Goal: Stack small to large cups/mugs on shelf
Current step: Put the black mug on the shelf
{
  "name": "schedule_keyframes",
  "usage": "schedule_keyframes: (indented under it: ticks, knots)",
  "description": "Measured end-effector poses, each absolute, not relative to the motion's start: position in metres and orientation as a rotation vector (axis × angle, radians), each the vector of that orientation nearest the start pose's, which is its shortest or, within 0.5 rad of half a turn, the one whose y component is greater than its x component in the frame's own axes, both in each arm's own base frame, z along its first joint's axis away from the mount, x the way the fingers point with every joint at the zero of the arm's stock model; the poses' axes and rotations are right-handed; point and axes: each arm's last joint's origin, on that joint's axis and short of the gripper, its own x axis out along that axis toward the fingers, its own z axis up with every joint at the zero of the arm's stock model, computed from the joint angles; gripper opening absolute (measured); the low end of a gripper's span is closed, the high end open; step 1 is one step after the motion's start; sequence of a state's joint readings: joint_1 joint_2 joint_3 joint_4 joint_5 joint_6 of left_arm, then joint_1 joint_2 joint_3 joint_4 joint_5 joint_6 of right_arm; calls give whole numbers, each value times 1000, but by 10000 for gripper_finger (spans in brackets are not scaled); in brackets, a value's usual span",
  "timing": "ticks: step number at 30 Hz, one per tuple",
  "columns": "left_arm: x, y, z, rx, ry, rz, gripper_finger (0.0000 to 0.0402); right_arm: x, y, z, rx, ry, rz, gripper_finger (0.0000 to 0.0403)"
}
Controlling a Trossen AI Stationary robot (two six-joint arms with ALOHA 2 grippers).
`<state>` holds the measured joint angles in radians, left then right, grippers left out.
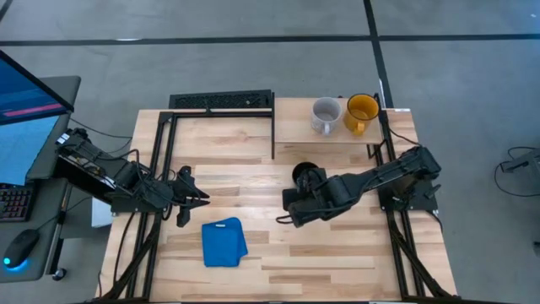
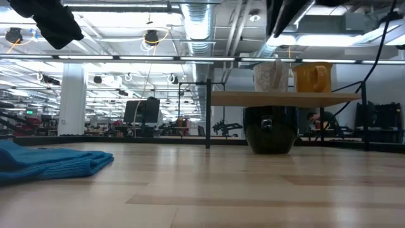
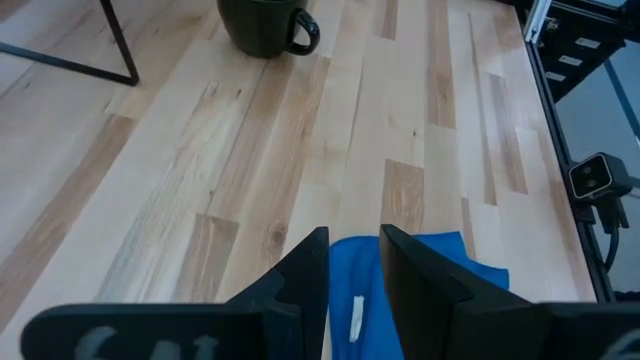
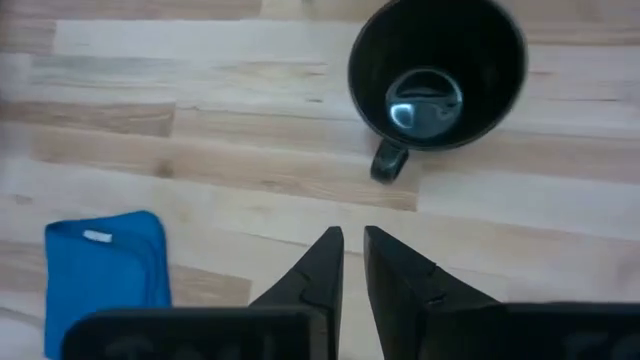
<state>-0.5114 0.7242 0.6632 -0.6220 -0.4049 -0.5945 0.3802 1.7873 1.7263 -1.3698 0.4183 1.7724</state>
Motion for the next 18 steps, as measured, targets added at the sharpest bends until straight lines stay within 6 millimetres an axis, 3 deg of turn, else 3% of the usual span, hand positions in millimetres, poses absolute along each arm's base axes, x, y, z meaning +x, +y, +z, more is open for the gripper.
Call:
schedule_keyframes:
  ticks: [12, 18]
  knots:
    - [131, -60, 264, -262, 616, 79, 82, 330, 116, 301, 947, 936, -1013, 68]
    - [131, -60, 264, -261, 617, 79, 82, 340, 116, 292, 946, 960, -1006, 109]
